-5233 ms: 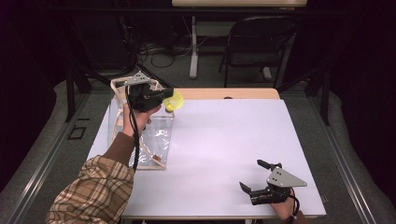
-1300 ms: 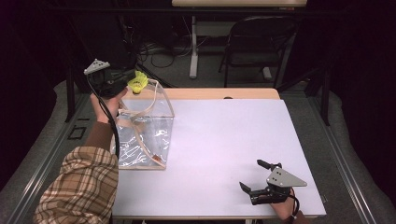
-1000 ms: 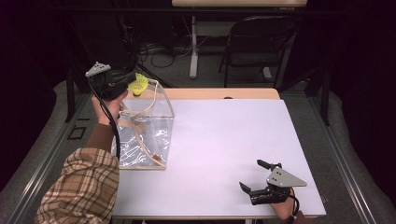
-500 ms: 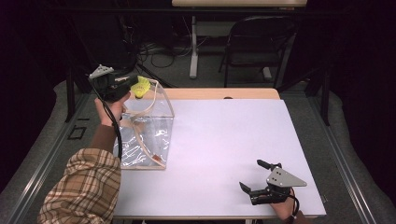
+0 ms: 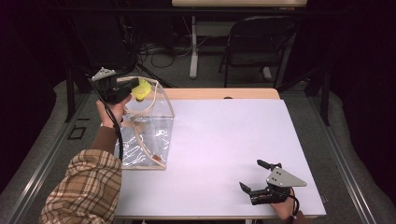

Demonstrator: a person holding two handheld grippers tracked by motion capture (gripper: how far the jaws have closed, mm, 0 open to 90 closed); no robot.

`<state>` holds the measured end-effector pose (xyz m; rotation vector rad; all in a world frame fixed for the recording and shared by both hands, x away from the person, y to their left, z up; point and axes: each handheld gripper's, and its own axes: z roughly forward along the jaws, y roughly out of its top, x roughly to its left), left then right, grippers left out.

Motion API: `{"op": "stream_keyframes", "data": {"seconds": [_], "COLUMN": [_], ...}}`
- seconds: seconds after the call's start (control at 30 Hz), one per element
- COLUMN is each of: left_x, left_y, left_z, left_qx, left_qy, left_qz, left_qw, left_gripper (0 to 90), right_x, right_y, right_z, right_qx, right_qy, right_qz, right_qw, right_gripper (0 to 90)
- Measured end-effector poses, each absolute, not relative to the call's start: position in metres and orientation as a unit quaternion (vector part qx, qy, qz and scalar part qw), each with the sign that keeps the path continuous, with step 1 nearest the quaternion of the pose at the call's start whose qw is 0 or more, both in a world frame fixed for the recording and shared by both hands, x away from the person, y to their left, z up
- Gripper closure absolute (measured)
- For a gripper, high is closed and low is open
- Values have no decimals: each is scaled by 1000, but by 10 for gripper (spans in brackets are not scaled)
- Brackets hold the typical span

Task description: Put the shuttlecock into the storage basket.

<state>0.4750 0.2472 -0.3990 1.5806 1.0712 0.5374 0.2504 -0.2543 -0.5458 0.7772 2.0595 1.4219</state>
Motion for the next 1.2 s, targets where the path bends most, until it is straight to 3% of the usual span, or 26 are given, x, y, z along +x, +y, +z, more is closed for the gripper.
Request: {"op": "stream_keyframes", "data": {"seconds": [1.2], "left_x": [484], "left_y": [245], "left_z": [-418], "left_qx": [679], "left_qy": [467], "left_qz": [214], "left_qw": [524], "left_gripper": [900], "right_x": [250], "right_y": [-254], "right_z": [-546], "right_qx": [287], "right_qy": [759], "right_qz": [525], "right_qw": [257], "right_gripper": [10]}}
